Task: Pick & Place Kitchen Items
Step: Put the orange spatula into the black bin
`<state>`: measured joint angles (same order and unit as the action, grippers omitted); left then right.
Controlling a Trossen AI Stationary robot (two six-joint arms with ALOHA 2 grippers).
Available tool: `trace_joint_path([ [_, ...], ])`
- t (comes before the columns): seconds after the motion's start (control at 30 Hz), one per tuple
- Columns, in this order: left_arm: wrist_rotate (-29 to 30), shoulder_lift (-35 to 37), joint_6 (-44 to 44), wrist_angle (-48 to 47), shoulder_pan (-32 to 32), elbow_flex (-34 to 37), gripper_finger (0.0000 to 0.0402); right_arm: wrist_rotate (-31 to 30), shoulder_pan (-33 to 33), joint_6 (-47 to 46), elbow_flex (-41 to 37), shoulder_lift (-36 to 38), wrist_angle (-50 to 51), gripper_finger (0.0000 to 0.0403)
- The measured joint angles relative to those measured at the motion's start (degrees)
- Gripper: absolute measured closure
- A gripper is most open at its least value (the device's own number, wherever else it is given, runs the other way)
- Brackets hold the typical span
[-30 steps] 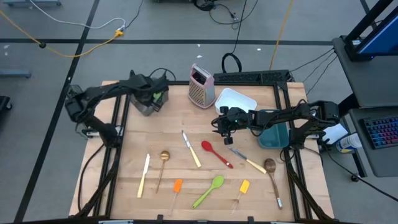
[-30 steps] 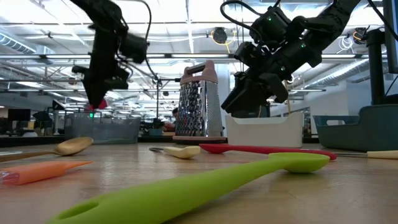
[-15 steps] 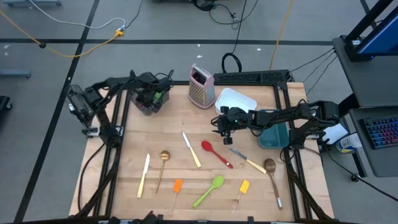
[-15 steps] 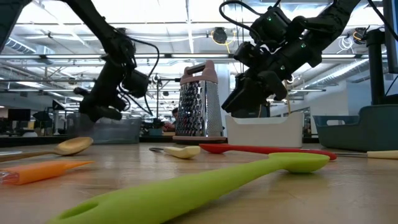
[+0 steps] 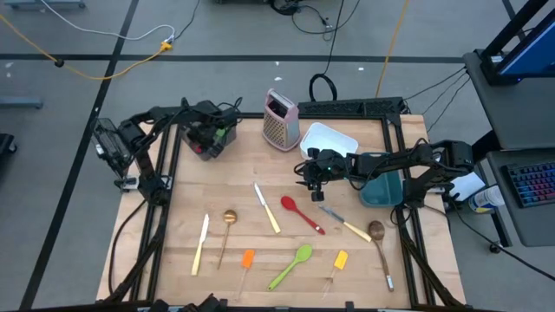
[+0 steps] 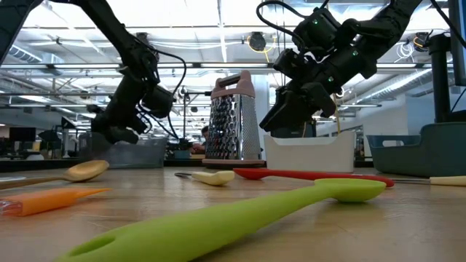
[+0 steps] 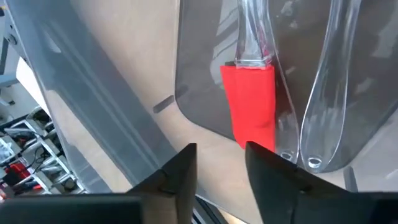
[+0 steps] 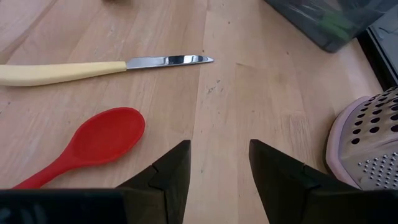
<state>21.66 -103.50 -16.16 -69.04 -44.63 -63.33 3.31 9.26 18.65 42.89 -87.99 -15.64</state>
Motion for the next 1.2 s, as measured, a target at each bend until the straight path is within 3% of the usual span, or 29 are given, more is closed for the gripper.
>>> trace_joint_path([
  [0.17, 0.5, 0.5, -1.2, -5.1, 0.4, -1.1, 0.0229, 0.0, 0.0, 0.0, 0.0, 0.0, 0.0, 0.0248],
  [0.47, 0.3, 9.4, -8.1, -10.1, 5.7, -4.0, 0.024, 0.0, 0.0, 0.0, 0.0, 0.0, 0.0, 0.0248],
  [0.8, -1.9, 22.3, -20.9, -9.5, 19.5, -4.0, 0.0249, 0.0, 0.0, -0.4, 0.0, 0.0, 0.0, 0.0248],
  [1.2, -6.4, 24.0, -28.8, -3.9, 36.8, -4.0, 0.025, -0.2, 0.0, -7.3, -0.1, 0.0, -0.2, 0.0248],
])
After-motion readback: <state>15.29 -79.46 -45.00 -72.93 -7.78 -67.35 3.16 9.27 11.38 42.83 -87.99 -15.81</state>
